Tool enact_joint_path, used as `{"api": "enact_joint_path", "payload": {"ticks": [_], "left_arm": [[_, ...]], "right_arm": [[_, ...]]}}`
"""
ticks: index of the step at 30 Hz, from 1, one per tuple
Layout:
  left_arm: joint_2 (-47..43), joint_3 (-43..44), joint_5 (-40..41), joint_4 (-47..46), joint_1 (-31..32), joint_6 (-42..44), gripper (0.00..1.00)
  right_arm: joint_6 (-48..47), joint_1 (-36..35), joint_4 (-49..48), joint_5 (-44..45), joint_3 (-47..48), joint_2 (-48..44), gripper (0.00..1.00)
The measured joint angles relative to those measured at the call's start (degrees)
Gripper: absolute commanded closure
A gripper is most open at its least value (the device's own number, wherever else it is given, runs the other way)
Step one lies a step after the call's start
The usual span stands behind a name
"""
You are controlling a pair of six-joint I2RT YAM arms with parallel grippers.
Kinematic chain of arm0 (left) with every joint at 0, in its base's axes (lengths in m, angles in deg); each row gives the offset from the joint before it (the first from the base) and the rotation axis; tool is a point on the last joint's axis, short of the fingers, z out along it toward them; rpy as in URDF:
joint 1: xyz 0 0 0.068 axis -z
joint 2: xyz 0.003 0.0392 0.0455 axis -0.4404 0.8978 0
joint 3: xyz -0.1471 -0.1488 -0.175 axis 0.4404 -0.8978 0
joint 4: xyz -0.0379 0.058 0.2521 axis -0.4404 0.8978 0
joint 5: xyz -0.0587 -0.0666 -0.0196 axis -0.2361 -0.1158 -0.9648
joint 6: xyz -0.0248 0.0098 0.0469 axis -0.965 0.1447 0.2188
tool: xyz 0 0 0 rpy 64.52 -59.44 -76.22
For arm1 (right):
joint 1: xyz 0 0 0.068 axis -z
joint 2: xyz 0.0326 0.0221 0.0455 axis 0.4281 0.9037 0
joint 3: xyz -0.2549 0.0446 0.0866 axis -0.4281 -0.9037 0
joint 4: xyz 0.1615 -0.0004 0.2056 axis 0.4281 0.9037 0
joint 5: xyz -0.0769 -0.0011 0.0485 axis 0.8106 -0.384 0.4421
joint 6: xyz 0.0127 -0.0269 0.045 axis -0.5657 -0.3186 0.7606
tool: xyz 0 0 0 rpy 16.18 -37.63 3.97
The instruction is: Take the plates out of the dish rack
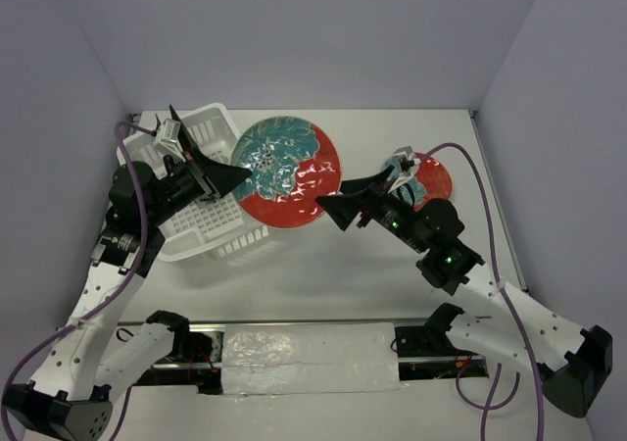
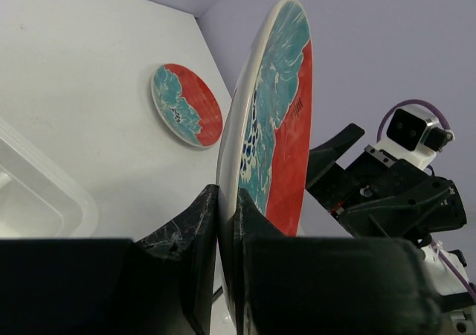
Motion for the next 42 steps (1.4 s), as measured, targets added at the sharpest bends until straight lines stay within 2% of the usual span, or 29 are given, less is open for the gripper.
{"api": "enact_joint_path", "payload": {"ticks": [2, 5, 6, 7, 9, 11, 15, 19, 21, 22, 26, 30, 31, 32, 35, 36, 38, 42], "left_arm": [[0.0, -1.2, -0.6, -0.7, 0.0, -0.9, 1.0], [-0.1, -2.6, -1.4, -1.8, 0.2, -1.6, 1.0], [-0.1, -3.0, -1.6, -2.1, 0.4, -1.9, 1.0], [-0.1, -3.3, -1.6, -2.6, 0.5, -2.2, 1.0], [-0.3, -4.2, -1.9, -4.0, 0.7, -2.6, 1.0], [-0.7, -5.4, -2.0, -6.1, 0.7, -3.4, 1.0], [-1.0, -8.2, -2.4, -10.9, 0.8, -5.4, 1.0], [-0.9, -11.0, -2.4, -15.8, 0.8, -7.4, 1.0], [-0.9, -11.9, -2.3, -17.1, 0.8, -7.2, 1.0], [-0.9, -12.5, -2.2, -18.2, 0.9, -6.5, 1.0], [-1.1, -13.3, -1.7, -22.4, 1.7, -4.5, 1.0], [-1.3, -13.2, -0.5, -22.4, 2.3, -3.7, 0.99], [-1.2, -13.1, -0.1, -21.7, 2.4, -3.4, 0.95], [-0.9, -12.8, 0.2, -21.0, 2.5, -3.1, 0.83], [1.3, -10.7, 1.0, -17.7, 3.1, -0.8, 0.66], [2.5, -9.7, 1.7, -16.5, 3.4, -0.2, 0.49], [5.2, -8.0, 2.7, -13.9, 4.1, 1.1, 0.36], [12.0, -2.7, 4.0, -8.8, 5.7, 4.0, 0.28]], "right_arm": [[-0.3, 0.0, -0.2, 0.3, 0.5, 1.8, 0.11], [-0.5, 0.0, -0.9, 0.4, 0.6, 3.5, 0.2], [-0.4, 0.0, -1.3, 0.4, 0.6, 4.0, 0.25], [-0.4, 0.0, -1.7, 0.4, 0.6, 4.4, 0.33], [-0.4, 0.1, -2.5, 0.6, 0.6, 5.1, 0.41], [-0.1, 0.2, -3.6, 0.9, 0.5, 5.8, 0.44], [0.4, 0.5, -5.9, 1.3, 0.0, 6.3, 0.57], [0.9, 0.9, -7.1, 2.1, -0.5, 6.3, 0.66], [1.9, 0.9, -7.4, 3.1, -1.0, 6.3, 0.9], [3.3, 1.1, -7.7, 3.7, -1.2, 6.4, 0.98], [7.3, 1.3, -10.1, 4.6, -1.4, 6.4, 1.0], [7.5, 1.3, -11.6, 5.0, -1.8, 6.6, 1.0], [7.7, 1.3, -11.7, 5.2, -2.0, 6.7, 1.0], [8.0, 1.4, -11.8, 5.5, -2.4, 6.8, 1.0], [9.7, 2.3, -11.8, 5.8, -3.4, 7.0, 1.0], [10.2, 2.7, -11.8, 5.8, -3.6, 7.2, 1.0], [10.1, 4.0, -11.2, 5.3, -3.7, 7.5, 1.0], [13.2, 10.3, -7.2, 1.6, -3.9, 8.2, 1.0]]}}
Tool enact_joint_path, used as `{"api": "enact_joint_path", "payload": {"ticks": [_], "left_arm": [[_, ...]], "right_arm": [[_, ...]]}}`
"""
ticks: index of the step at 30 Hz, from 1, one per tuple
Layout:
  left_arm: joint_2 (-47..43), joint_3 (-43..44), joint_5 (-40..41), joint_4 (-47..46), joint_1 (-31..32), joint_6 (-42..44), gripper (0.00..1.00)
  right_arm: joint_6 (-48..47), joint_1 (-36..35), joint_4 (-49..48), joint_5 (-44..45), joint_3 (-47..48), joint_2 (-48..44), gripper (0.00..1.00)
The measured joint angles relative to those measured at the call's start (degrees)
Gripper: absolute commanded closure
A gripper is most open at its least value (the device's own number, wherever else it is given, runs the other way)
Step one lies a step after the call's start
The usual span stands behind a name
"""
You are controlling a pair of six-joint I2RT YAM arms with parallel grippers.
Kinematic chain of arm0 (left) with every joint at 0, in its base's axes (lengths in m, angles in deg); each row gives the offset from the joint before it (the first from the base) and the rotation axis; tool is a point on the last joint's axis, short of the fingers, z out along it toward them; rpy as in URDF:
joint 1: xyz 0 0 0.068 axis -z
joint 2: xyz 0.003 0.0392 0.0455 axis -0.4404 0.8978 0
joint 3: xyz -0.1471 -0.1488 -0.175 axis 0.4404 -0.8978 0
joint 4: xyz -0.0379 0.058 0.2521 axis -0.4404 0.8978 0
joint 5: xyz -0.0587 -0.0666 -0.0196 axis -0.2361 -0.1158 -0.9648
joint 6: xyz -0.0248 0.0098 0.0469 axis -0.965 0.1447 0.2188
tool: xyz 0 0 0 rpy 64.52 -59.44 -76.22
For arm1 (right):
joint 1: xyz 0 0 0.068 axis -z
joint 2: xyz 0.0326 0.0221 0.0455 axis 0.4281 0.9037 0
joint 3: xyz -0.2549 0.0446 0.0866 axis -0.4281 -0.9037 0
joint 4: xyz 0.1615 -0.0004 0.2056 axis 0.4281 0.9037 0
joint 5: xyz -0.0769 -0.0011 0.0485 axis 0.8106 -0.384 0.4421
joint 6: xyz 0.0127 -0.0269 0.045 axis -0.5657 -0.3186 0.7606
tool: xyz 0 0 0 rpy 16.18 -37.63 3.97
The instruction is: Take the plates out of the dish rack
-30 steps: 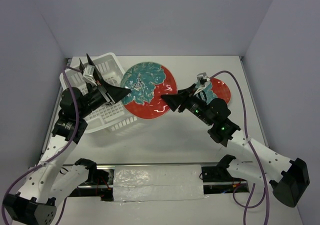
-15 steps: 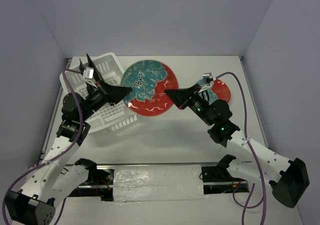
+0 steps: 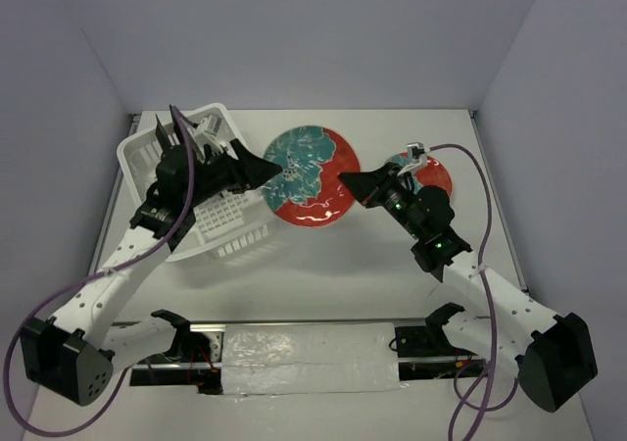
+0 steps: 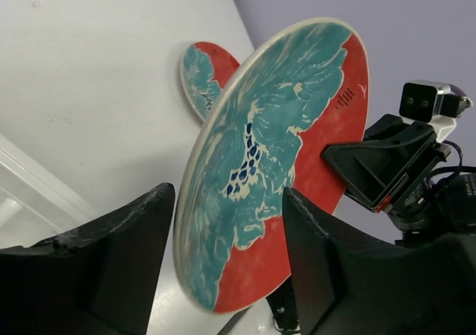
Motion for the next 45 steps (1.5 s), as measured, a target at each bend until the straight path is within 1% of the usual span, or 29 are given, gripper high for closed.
{"api": "enact_joint_path", "payload": {"ticks": [4, 10, 13, 14, 19, 22, 25, 28, 30, 31, 33, 35, 38, 40, 43, 45], "left_arm": [[7.1, 5.9, 1.6, 3.6, 0.5, 2.6, 0.24], [14.5, 11.5, 2.6, 7.3, 0.7, 5.0, 0.13], [18.2, 16.1, 3.9, 10.4, 0.8, 6.5, 0.07], [19.2, 17.6, 4.5, 11.2, 0.9, 7.3, 0.01], [22.6, 24.7, 8.2, 15.5, 1.4, 10.4, 0.01], [23.1, 26.1, 11.2, 16.5, 2.3, 12.1, 0.01], [23.1, 26.0, 15.5, 17.5, 4.6, 13.7, 0.0], [22.7, 24.8, 23.0, 17.4, 10.3, 15.8, 0.01], [21.2, 21.7, 29.8, 16.9, 16.9, 17.3, 0.01], [20.5, 20.0, 31.8, 16.7, 19.9, 17.8, 0.01], [18.3, 14.7, 34.1, 14.3, 26.0, 17.9, 0.0], [15.4, 7.9, 35.4, 12.0, 29.8, 17.8, 0.01], [12.0, 1.0, 37.5, 11.0, 32.4, 18.2, 0.0], [10.3, -2.0, 38.7, 9.6, 33.2, 19.3, 0.0], [8.8, -3.4, 41.5, 8.9, 34.1, 20.9, 0.0], [8.5, -3.9, 44.9, 7.4, 35.3, 21.8, 0.01]], "right_arm": [[3.2, 9.3, 2.5, -3.0, -1.7, -0.1, 1.0], [6.6, 20.7, 6.3, -5.8, -2.6, -0.3, 1.0], [8.2, 25.2, 6.8, -7.8, -2.6, -0.7, 1.0], [8.7, 26.4, 6.7, -8.5, -2.6, -0.7, 1.0], [10.5, 31.2, 4.4, -12.2, -3.5, 0.3, 1.0], [10.8, 33.7, 4.1, -14.9, -3.8, 1.9, 1.0], [10.4, 36.7, 4.5, -16.0, -3.9, 3.0, 1.0], [10.4, 40.8, 5.1, -16.4, -3.9, 3.5, 1.0], [10.6, 43.1, 5.1, -16.1, -3.7, 4.6, 1.0], [10.7, 44.0, 5.1, -15.7, -3.5, 5.3, 1.0], [10.9, 45.2, 5.5, -14.1, -3.2, 7.0, 1.0], [11.3, 45.8, 5.9, -12.5, -3.2, 8.6, 1.0], [11.4, 46.8, 6.8, -10.9, -3.2, 10.6, 1.0], [10.7, 47.8, 7.2, -9.9, -3.1, 12.0, 1.0], [8.6, 49.1, 8.3, -7.5, -2.0, 14.4, 1.0], [7.5, 49.7, 8.3, -6.1, -1.6, 16.3, 1.0]]}}
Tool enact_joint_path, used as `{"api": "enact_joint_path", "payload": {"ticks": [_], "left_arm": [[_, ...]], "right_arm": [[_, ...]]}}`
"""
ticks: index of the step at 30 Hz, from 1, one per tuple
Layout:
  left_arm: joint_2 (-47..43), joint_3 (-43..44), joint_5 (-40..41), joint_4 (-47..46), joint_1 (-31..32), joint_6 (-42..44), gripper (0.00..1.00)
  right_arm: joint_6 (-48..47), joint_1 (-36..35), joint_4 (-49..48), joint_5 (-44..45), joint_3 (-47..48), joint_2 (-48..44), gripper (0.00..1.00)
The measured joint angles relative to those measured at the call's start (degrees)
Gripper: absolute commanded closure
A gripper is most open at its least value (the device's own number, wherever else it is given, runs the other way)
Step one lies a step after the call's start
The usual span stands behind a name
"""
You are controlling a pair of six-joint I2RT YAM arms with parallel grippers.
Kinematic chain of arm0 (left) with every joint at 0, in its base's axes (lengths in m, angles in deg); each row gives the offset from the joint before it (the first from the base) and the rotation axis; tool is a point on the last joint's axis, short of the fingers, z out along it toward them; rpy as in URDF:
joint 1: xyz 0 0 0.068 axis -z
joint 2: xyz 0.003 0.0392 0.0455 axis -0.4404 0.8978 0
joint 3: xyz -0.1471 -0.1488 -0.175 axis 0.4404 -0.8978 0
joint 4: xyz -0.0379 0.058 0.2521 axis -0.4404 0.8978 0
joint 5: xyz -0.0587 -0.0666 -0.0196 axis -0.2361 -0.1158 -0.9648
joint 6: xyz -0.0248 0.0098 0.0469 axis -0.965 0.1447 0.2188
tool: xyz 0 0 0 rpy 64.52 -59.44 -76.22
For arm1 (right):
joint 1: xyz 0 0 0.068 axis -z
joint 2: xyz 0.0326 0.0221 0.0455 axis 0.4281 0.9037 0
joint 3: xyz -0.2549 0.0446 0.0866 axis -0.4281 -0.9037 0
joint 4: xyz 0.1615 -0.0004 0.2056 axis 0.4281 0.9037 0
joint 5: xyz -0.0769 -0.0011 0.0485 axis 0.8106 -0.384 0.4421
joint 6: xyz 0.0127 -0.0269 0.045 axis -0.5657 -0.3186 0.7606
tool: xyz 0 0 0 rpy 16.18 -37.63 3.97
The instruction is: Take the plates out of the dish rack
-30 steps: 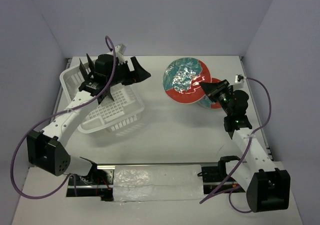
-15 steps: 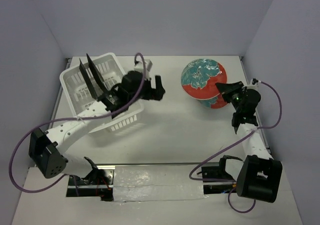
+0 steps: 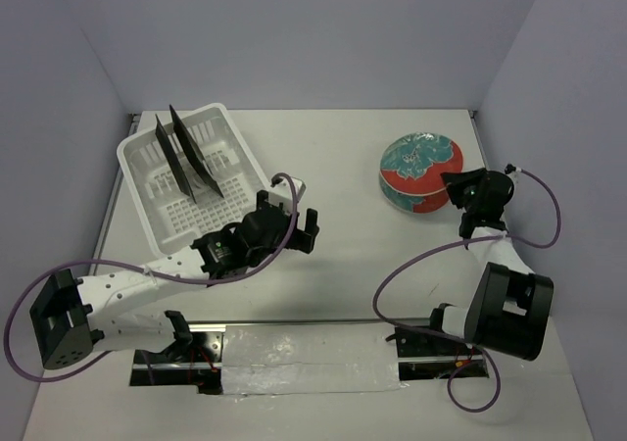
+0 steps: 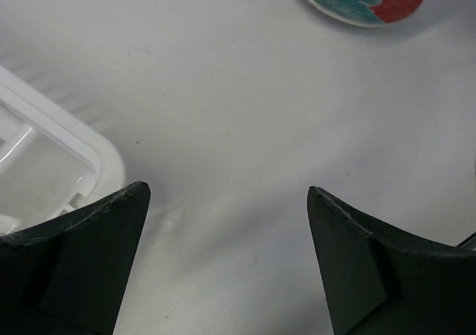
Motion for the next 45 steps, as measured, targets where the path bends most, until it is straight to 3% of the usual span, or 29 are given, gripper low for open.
{"api": "enact_joint_path", "payload": {"ticks": [5, 33, 38, 45], "left_arm": [[0.1, -2.2, 2.9, -2.0, 3.1, 2.0, 0.01], [0.7, -4.2, 5.2, -4.4, 3.1, 2.2, 0.01], [2.2, -4.1, 5.7, -3.8, 3.1, 2.2, 0.0], [2.3, -4.0, 6.3, -3.3, 3.1, 2.2, 0.01]], "right_arm": [[-1.2, 1.4, -0.2, 1.8, 0.2, 4.5, 1.0], [-0.4, 1.7, -8.4, -0.3, 2.5, 19.1, 1.0], [-0.2, 1.7, -10.4, -1.0, 2.5, 20.0, 0.83], [-1.3, 1.7, -9.3, -1.9, 2.5, 20.0, 0.77]]}}
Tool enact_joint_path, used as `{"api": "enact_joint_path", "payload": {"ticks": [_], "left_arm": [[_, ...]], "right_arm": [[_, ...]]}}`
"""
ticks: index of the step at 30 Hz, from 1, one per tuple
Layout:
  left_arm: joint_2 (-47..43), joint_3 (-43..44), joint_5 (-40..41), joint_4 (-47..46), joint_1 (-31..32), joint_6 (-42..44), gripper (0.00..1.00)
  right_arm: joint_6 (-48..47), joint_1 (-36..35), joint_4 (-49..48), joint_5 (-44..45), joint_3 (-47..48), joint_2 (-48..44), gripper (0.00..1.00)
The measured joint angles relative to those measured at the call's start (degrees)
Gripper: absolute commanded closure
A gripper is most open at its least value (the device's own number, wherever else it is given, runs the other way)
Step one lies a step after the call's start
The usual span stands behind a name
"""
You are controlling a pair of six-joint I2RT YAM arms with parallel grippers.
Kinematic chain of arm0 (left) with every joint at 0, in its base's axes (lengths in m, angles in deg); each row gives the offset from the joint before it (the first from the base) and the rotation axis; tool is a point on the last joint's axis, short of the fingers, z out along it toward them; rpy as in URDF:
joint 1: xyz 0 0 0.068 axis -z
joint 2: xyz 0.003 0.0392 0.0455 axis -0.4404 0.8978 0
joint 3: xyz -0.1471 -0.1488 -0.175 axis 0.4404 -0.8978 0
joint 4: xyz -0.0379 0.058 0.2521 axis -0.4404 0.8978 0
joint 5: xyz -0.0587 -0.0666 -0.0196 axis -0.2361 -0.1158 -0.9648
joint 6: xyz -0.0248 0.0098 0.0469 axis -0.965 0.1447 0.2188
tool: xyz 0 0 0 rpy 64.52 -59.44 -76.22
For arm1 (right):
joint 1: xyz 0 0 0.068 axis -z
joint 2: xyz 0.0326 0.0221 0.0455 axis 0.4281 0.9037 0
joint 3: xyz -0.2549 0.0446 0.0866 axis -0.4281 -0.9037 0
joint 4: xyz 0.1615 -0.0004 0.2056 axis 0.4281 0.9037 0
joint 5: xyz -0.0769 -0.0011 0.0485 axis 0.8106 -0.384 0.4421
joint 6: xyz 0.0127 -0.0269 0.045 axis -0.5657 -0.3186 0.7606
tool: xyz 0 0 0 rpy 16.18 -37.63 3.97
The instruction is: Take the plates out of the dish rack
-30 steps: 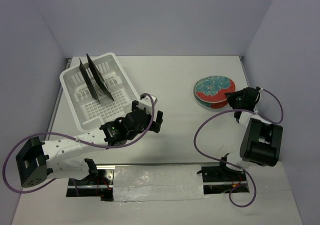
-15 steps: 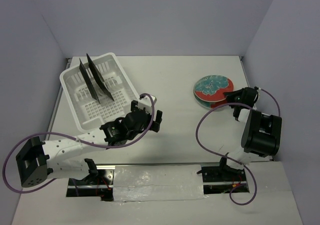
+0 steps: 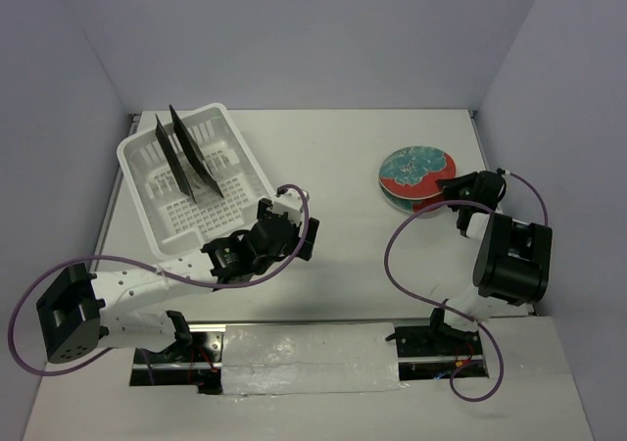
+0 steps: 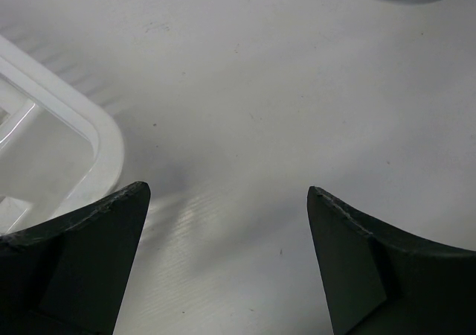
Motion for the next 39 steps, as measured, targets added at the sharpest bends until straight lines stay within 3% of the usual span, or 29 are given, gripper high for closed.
{"api": "enact_joint_path", "payload": {"ticks": [11, 17, 28, 39], "left_arm": [[-0.1, 0.0, 0.0, 0.3, 0.0, -0.2, 0.0], [-0.2, 0.0, 0.0, 0.3, 0.0, -0.2, 0.01], [-0.2, 1.6, -0.1, 2.4, 0.0, -0.3, 0.01], [-1.9, 1.6, -0.4, 2.8, 0.0, -0.4, 0.01]], "right_arm": [[-0.7, 0.0, 2.7, -1.7, 1.5, 0.0, 0.64], [-0.9, 0.1, 4.4, -2.4, 2.2, 1.1, 0.5], [-2.9, 0.2, 15.7, -0.9, 8.4, 3.6, 0.32], [-6.3, 0.2, 33.2, 3.3, 20.0, 4.8, 0.28]]}}
